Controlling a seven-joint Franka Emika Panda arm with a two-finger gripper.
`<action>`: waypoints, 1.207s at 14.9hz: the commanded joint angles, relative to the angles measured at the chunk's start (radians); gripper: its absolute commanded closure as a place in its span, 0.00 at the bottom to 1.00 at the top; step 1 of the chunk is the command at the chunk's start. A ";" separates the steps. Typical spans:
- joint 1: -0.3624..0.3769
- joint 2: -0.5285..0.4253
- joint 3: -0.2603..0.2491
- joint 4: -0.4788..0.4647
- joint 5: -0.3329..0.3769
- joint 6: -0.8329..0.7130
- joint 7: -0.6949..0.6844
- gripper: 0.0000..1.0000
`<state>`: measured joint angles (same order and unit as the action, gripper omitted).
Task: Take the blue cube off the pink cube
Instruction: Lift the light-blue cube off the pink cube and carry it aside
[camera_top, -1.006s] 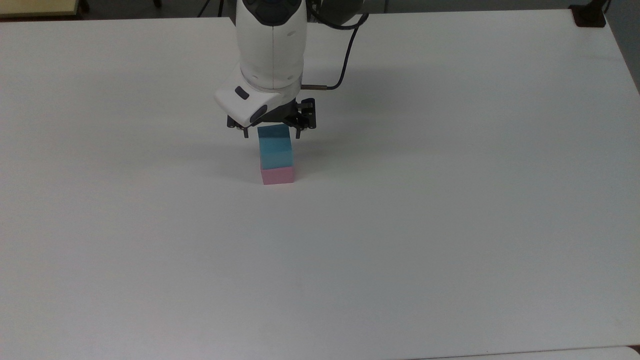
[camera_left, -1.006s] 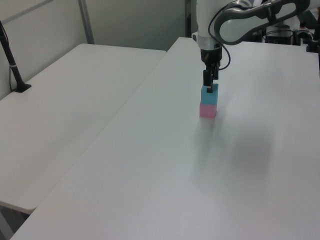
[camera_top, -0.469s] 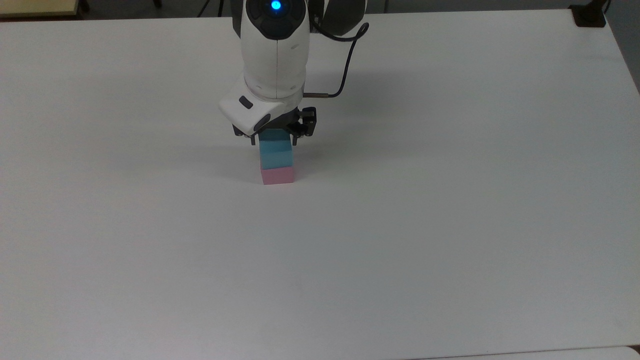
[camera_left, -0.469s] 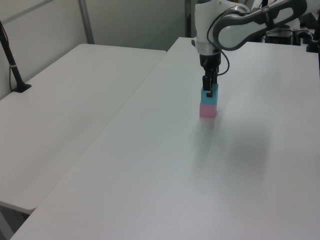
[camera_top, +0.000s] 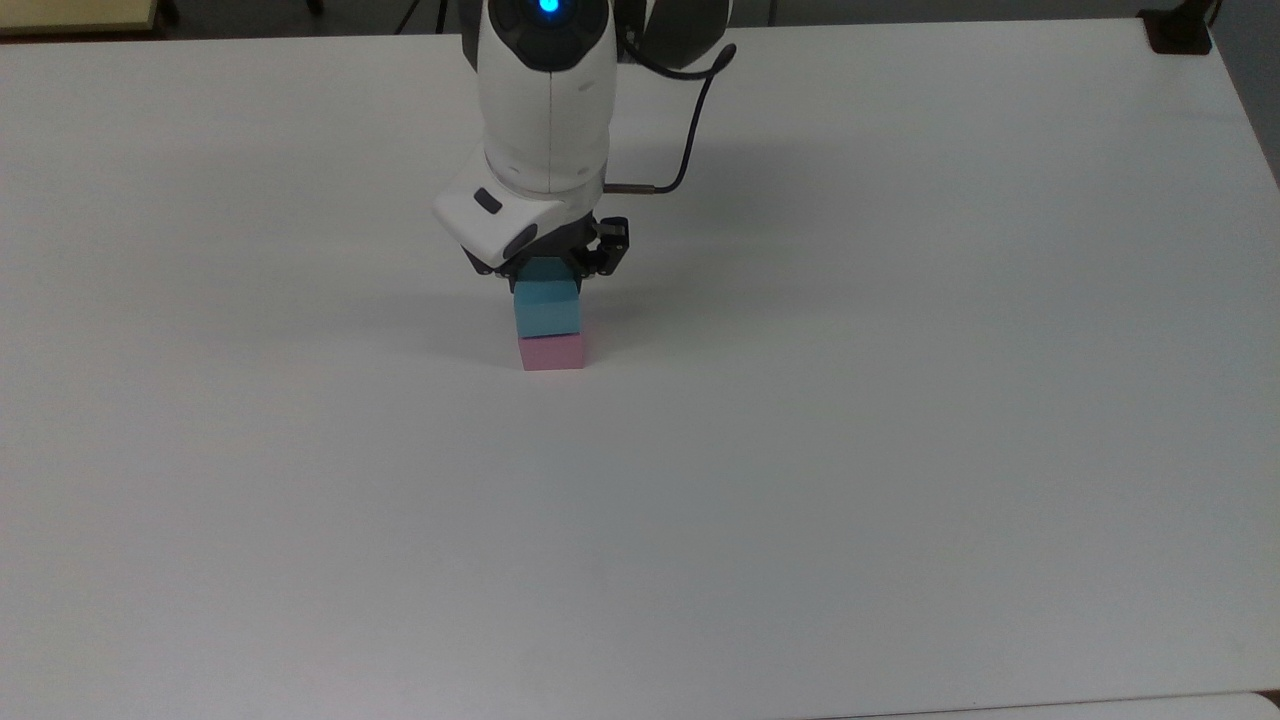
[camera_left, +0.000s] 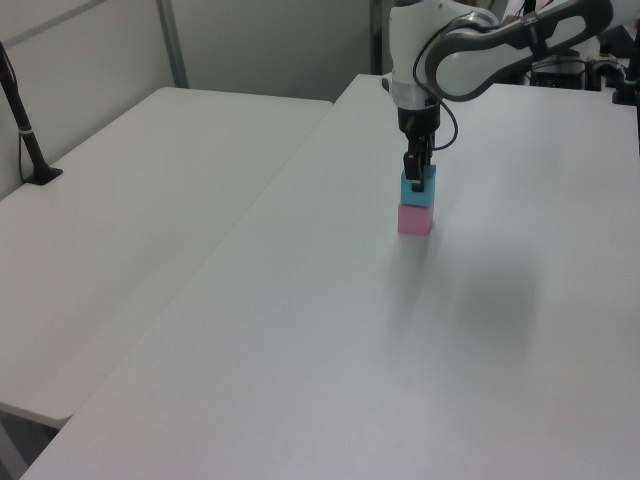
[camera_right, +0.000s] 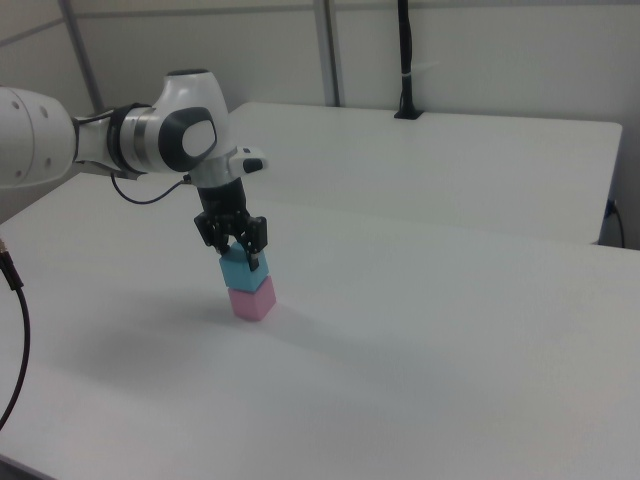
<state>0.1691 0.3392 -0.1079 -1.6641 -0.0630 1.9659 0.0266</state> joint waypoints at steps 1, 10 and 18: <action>-0.028 -0.103 -0.029 -0.028 -0.008 -0.080 -0.068 0.69; -0.072 -0.123 -0.337 -0.209 -0.020 0.080 -0.410 0.66; -0.138 0.006 -0.446 -0.275 -0.020 0.326 -0.582 0.63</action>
<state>0.0385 0.3013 -0.5477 -1.9054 -0.0641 2.1969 -0.5312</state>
